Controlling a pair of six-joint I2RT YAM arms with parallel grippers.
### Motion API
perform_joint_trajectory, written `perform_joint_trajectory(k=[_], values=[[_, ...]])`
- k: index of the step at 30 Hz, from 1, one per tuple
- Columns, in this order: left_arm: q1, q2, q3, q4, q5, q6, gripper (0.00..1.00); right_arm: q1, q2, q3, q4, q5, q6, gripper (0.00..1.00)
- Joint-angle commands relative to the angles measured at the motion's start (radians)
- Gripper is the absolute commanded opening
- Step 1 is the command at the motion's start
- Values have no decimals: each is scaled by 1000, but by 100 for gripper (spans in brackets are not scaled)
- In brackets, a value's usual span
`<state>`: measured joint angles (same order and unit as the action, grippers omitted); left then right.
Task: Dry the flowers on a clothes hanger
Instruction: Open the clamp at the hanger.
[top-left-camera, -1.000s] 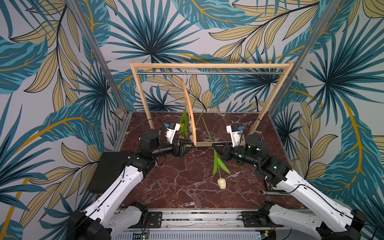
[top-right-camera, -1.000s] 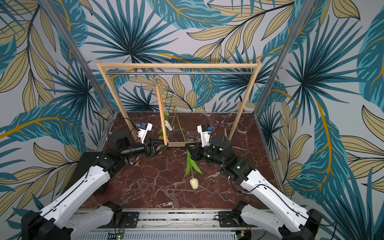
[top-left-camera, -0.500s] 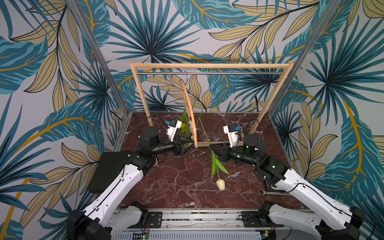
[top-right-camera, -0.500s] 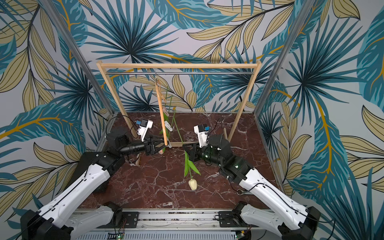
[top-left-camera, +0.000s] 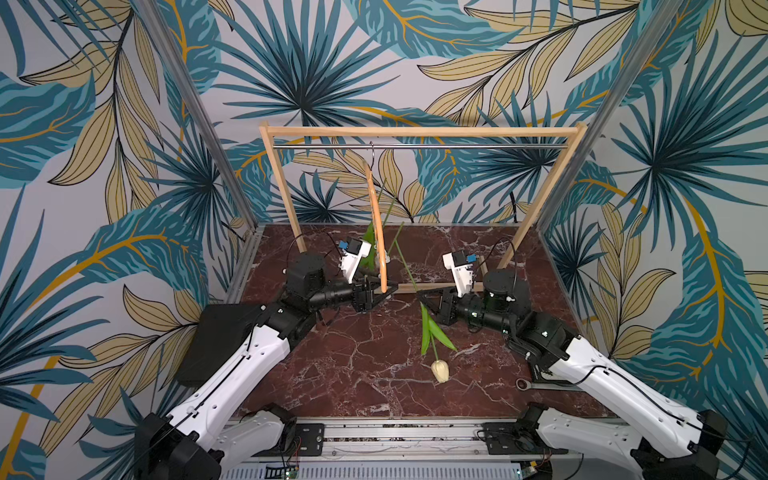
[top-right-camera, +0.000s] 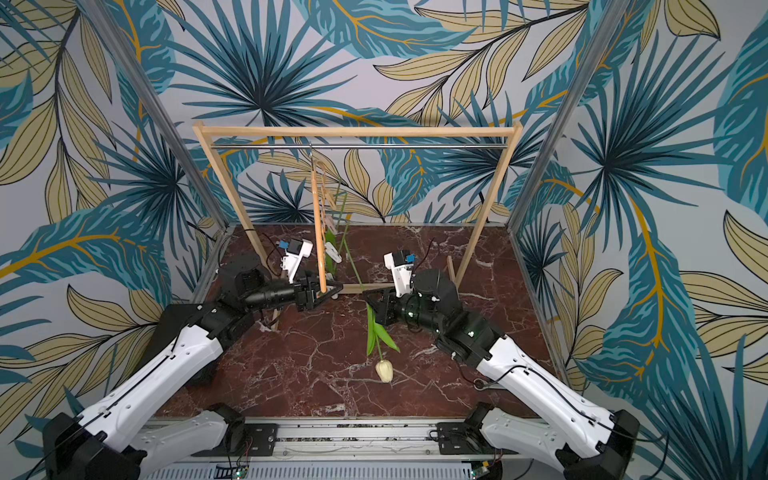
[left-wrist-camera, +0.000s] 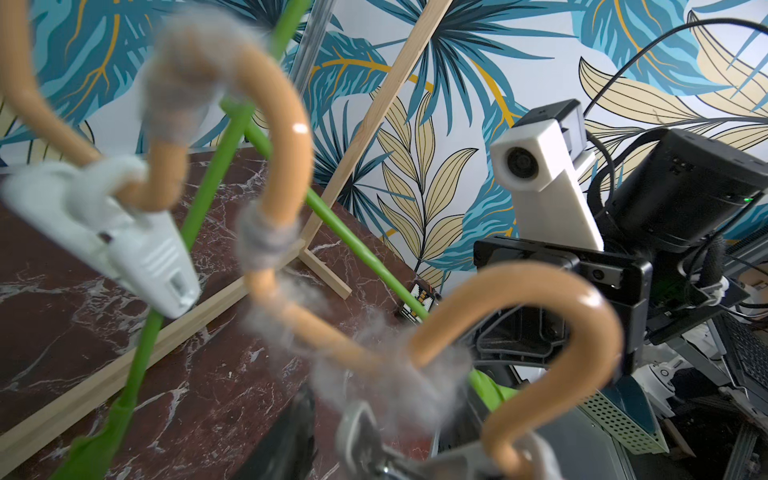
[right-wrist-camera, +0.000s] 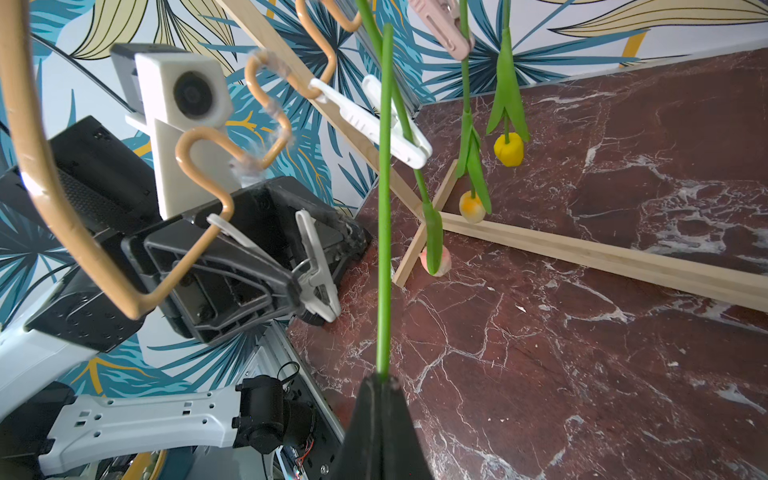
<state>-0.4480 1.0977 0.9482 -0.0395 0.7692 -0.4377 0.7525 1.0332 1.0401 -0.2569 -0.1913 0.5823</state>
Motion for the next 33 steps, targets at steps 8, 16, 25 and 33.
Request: perform_joint_trajectory(k=[8, 16, 25, 33], values=[[-3, -35, 57, -10, -17, 18, 50, 7, -19, 9, -5, 1, -14, 0], [-4, -48, 55, -11, -16, 13, 48, 8, -28, 1, -5, 8, -13, 0], [-6, -42, 51, 18, -18, -15, 40, 8, -31, -11, 6, 18, -9, 0], [-8, -41, 43, 27, -52, -41, 34, 10, -31, -14, 10, 16, -4, 0]])
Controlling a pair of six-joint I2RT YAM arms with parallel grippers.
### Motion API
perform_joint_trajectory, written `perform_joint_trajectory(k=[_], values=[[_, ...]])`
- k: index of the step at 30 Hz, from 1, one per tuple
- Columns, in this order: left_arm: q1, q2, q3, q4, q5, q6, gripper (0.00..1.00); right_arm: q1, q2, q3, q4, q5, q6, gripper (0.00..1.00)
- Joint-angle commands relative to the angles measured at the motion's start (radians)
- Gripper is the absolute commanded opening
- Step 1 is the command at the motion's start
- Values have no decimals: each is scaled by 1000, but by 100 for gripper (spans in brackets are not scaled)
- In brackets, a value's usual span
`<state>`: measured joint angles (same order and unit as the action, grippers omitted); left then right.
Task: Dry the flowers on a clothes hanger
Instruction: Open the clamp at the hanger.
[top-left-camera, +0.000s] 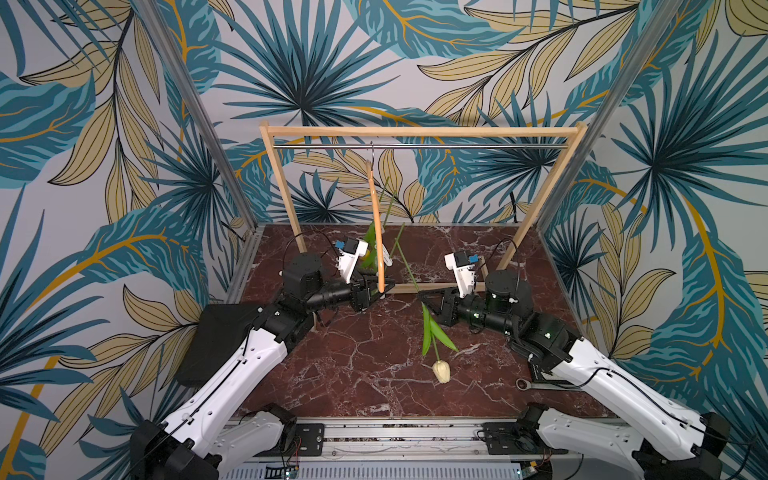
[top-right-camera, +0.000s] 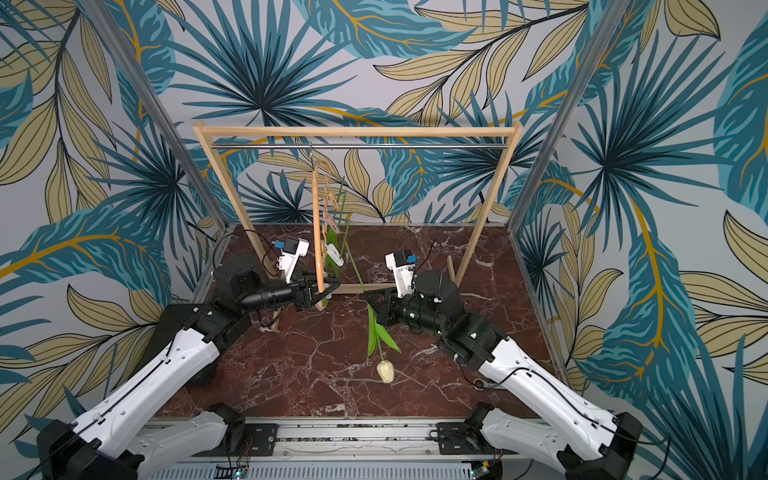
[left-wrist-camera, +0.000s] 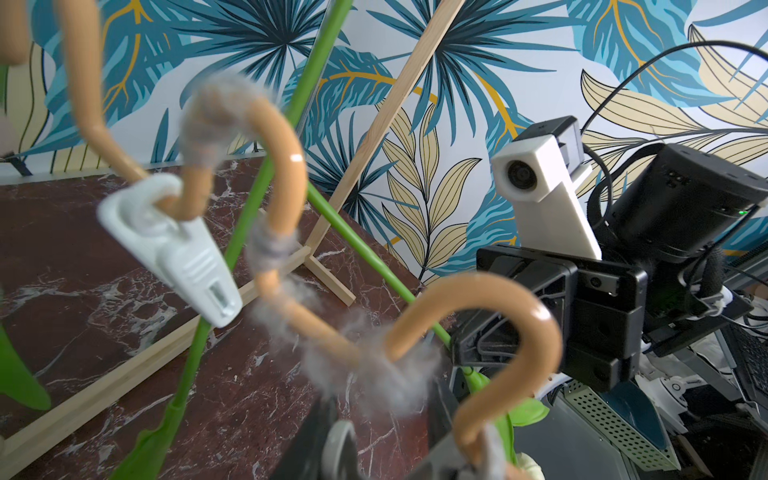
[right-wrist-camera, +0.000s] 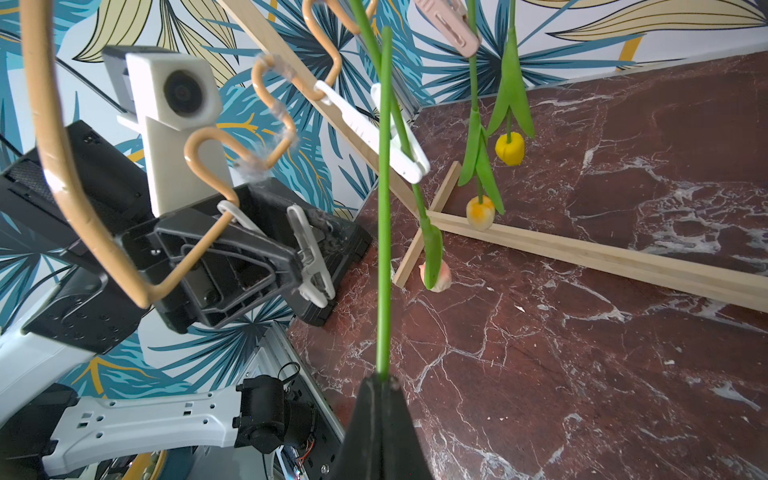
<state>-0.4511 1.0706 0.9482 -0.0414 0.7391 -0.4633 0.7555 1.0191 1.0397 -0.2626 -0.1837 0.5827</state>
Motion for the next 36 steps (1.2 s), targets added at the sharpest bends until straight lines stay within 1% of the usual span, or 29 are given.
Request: perform_joint_trajectory(k=[1, 9, 13, 14, 20, 26, 30, 31, 33, 36], values=[[-5, -13, 39, 36, -24, -25, 32, 8, -17, -13, 16, 8, -5, 0], [-24, -3, -4, 119, -40, -101, 30, 16, -29, -34, 30, 20, 6, 0], [-34, 0, -43, 180, -54, -155, 27, 21, -39, -56, 36, 37, 20, 0], [-35, 0, -52, 195, -62, -167, 26, 22, -41, -62, 73, 42, 25, 0], [-48, 0, -101, 268, -109, -227, 23, 42, -61, -108, 111, 90, 52, 0], [-70, 16, -129, 267, -174, -249, 21, 42, -128, -157, 76, 251, 91, 0], [-83, 31, -115, 215, -246, -251, 19, 42, -202, -185, 56, 309, 89, 0], [-87, 34, -111, 203, -271, -254, 18, 42, -218, -182, 54, 317, 79, 0], [-93, 42, -111, 197, -324, -280, 18, 42, -247, -162, -10, 321, 44, 0], [-98, 54, -108, 199, -386, -323, 17, 42, -250, -115, -57, 278, -17, 0]])
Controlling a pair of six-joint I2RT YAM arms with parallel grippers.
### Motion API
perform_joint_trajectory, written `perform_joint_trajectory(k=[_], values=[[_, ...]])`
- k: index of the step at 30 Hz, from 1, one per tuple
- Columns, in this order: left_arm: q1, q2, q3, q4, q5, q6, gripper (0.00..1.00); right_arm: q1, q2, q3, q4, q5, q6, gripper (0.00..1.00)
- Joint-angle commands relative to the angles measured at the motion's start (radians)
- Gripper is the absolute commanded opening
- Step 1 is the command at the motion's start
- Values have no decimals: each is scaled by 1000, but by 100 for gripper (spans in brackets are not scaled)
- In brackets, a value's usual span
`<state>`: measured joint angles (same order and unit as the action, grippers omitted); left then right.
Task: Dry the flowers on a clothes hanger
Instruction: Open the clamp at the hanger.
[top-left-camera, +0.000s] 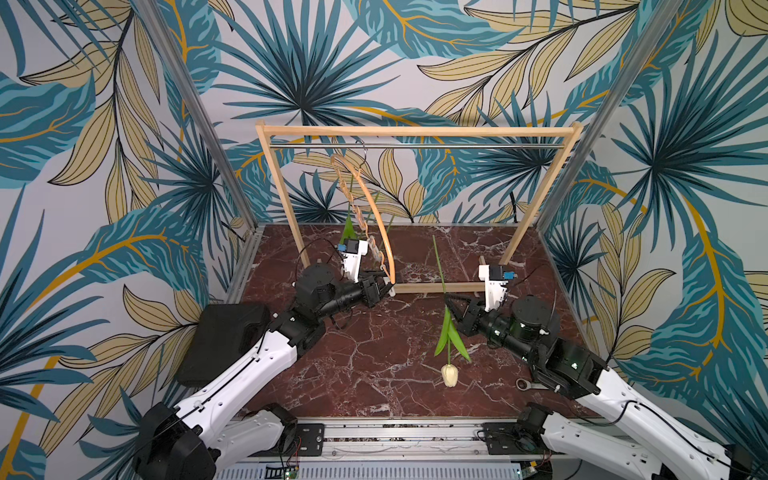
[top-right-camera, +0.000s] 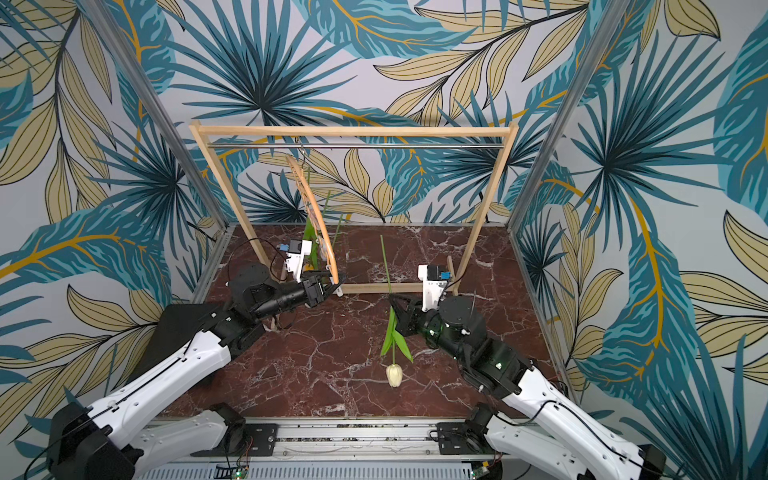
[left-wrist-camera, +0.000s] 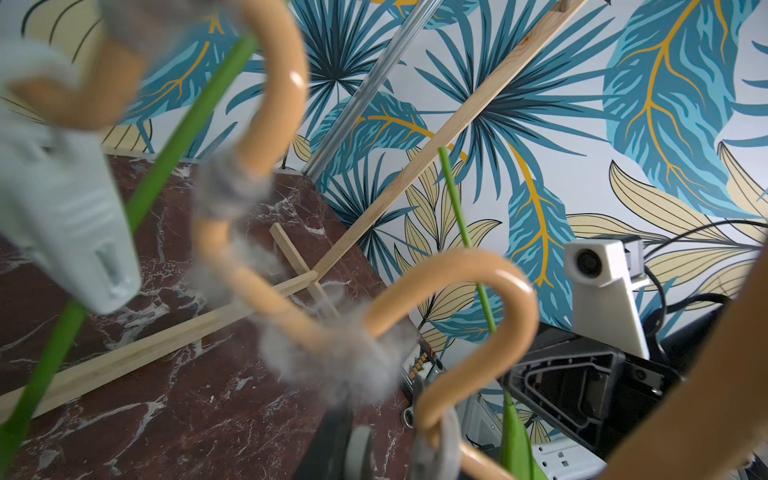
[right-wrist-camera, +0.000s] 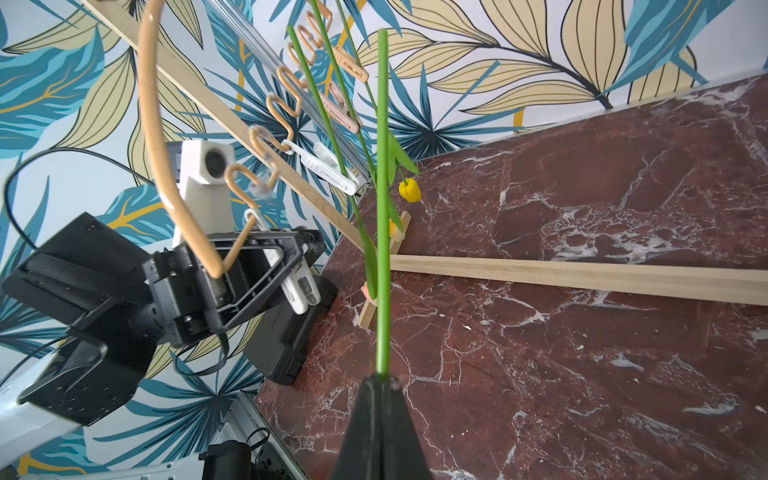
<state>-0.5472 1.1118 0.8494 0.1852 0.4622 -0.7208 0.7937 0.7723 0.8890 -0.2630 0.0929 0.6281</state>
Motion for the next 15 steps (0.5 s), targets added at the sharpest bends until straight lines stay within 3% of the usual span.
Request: perform_joint_trajectory(k=[1, 6, 15], values=[[-5, 13, -7, -26, -131, -76, 17, 4, 5, 54, -70, -18, -75, 0], [-29, 8, 5, -28, -225, -100, 17, 4, 42, 116, -76, -148, -97, 0], [-98, 2, 42, -83, -362, -141, 13, 3, 24, 53, 24, -292, -85, 0]])
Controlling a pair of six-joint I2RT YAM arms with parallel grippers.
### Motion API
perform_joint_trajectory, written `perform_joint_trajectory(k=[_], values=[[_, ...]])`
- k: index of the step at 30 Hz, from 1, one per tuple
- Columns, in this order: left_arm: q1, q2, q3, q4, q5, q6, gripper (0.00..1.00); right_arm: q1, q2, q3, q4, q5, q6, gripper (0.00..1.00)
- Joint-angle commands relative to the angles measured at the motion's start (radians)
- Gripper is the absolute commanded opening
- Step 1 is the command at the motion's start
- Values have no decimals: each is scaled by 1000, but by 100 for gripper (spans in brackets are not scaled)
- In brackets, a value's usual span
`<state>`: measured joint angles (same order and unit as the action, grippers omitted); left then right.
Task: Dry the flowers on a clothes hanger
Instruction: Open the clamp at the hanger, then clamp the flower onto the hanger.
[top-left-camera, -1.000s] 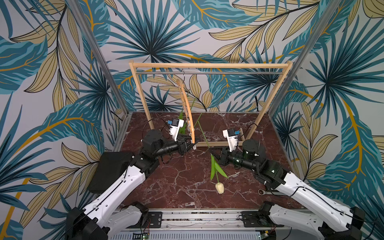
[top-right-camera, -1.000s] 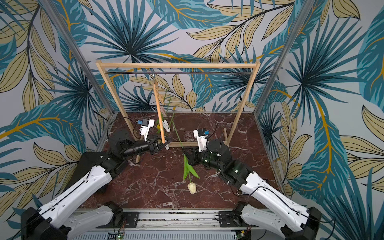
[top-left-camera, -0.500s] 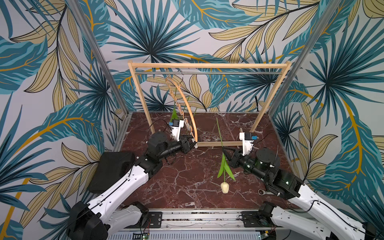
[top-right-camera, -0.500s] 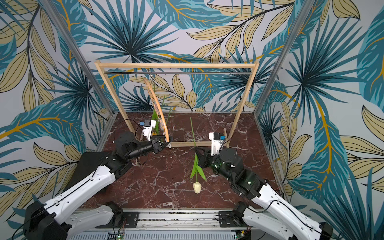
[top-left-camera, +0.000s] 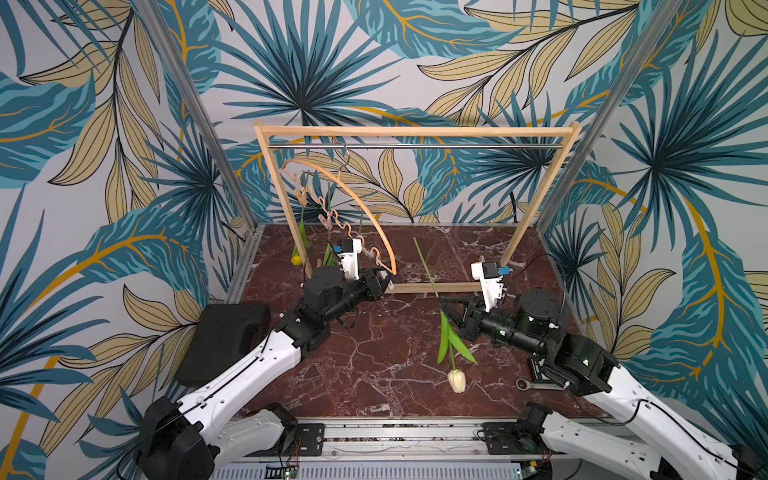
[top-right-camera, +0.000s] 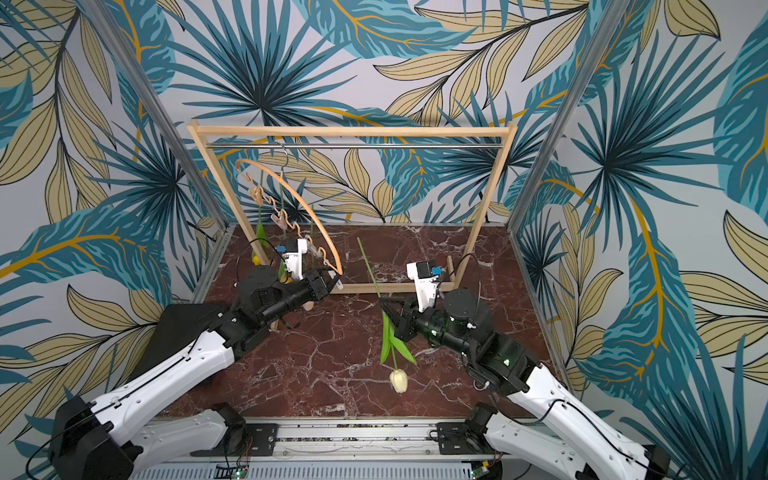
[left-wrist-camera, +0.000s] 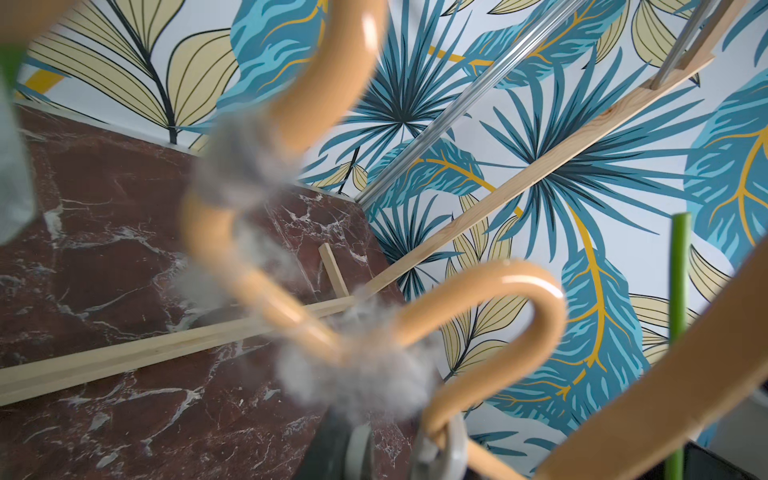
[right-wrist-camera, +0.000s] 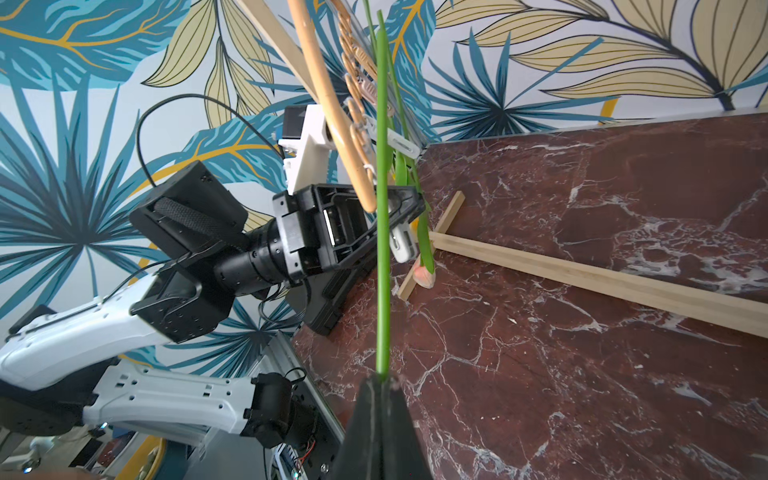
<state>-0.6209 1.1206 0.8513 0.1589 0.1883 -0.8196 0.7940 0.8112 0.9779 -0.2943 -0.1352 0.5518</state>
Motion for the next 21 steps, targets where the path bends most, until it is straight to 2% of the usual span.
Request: perform_joint_trajectory(k=[1, 6, 11, 14, 21], values=[[-30, -7, 33, -46, -99, -46, 13, 4, -22, -50, 67, -68, -6, 0], [-42, -14, -27, 61, -104, -83, 10, 4, -10, -102, 125, -21, 43, 0], [-42, -24, -70, 142, -103, -113, 11, 4, 50, -152, 215, 86, 187, 0], [-43, -15, -71, 183, -85, -109, 11, 4, 104, -174, 304, 88, 247, 0], [-42, 28, -57, 243, -57, -147, 11, 4, 151, -193, 382, 123, 266, 0]])
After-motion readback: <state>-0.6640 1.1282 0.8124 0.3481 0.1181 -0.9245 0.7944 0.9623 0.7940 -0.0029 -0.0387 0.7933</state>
